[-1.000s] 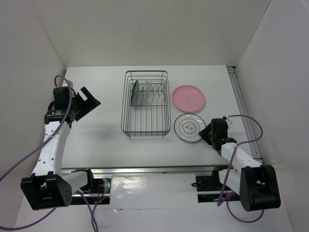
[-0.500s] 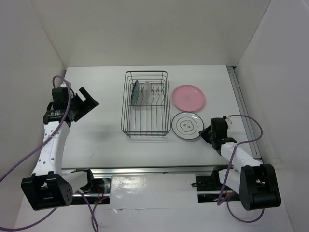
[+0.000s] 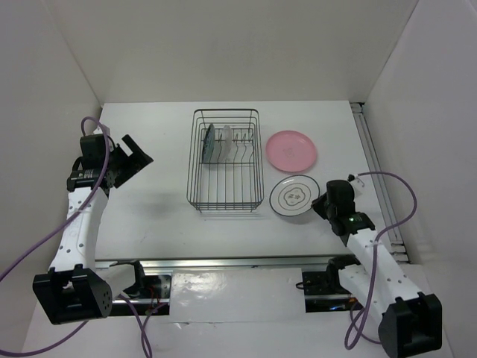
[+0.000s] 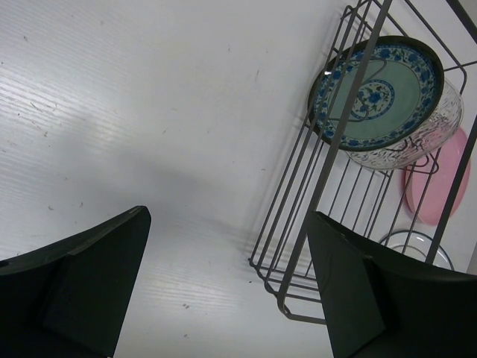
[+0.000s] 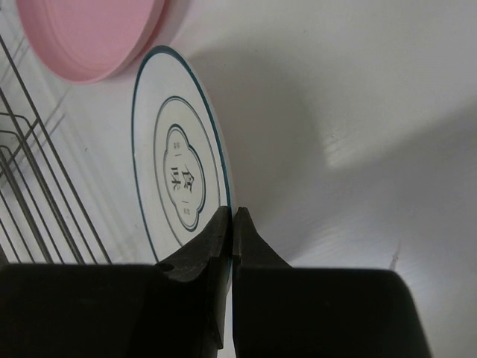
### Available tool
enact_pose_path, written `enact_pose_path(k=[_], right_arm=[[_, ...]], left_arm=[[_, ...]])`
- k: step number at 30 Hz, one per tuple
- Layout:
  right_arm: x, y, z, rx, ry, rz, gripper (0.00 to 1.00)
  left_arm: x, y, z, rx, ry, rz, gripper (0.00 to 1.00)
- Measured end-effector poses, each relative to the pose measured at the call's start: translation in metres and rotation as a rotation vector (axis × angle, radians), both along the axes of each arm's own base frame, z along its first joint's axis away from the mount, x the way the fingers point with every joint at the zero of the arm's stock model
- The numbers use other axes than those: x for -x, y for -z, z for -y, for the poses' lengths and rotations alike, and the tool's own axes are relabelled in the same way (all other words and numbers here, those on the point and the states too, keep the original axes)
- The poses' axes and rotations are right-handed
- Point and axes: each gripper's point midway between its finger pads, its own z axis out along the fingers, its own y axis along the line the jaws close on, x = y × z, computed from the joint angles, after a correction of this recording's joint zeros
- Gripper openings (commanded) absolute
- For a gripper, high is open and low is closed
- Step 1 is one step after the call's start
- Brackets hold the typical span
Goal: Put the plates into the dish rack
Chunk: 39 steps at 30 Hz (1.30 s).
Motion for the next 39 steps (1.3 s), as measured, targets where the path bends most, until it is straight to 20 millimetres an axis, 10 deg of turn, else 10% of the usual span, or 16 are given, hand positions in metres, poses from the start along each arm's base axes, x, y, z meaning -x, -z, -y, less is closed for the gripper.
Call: enact_pose_path(k=[21,30,39], right_arm=[[0.014,-0.105,0.021,0.28,0.071,0.095,0.0],[-0.03,-0.181,0.018,0.423,0.03,0.219,0.0],[-0.088,-0.22,-0.042,0.53,-0.151,0.266,0.0]], left_arm=[[0.0,0.0,0.0,0.001,0.001,0.0,1.0],[0.0,0.0,0.001,0.004,0.005,0.001,1.0],[0.0,-0.001,0.003,0.011,0.014,0.002,1.0]])
